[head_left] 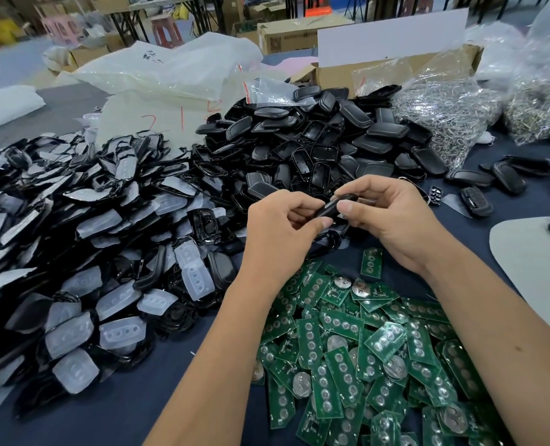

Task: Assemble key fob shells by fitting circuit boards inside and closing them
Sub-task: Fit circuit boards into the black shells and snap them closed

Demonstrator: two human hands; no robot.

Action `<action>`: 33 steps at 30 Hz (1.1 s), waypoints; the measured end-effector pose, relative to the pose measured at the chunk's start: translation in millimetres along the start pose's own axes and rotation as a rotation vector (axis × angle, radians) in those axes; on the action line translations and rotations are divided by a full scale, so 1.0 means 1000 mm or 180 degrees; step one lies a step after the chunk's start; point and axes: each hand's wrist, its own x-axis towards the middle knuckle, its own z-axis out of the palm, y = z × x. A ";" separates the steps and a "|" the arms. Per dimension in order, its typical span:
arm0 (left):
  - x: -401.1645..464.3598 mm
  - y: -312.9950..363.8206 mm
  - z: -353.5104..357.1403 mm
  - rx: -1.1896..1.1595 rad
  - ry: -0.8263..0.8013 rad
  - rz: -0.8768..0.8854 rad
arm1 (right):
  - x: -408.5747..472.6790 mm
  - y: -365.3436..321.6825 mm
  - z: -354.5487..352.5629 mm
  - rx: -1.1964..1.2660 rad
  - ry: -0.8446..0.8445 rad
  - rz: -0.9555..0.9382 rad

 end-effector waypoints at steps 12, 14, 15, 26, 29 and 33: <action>0.004 -0.006 -0.002 -0.0067 -0.0145 -0.0098 | -0.001 -0.004 0.003 -0.0055 -0.0005 -0.0079; 0.004 -0.007 -0.004 -0.0116 -0.0239 -0.0134 | -0.001 -0.005 0.003 -0.0119 0.0007 -0.0145; 0.005 -0.006 -0.006 -0.0146 -0.0288 -0.0151 | -0.002 -0.006 0.003 -0.0145 -0.0002 -0.0167; 0.004 -0.003 -0.011 -0.0736 -0.0186 -0.0187 | 0.002 -0.002 -0.003 0.0098 -0.0116 -0.0326; 0.005 -0.003 -0.010 -0.0811 -0.0115 -0.0178 | 0.002 -0.001 -0.001 0.0261 -0.0144 -0.0306; 0.005 -0.003 -0.010 -0.0755 -0.0112 -0.0126 | 0.001 -0.001 -0.001 0.0063 -0.0117 -0.0275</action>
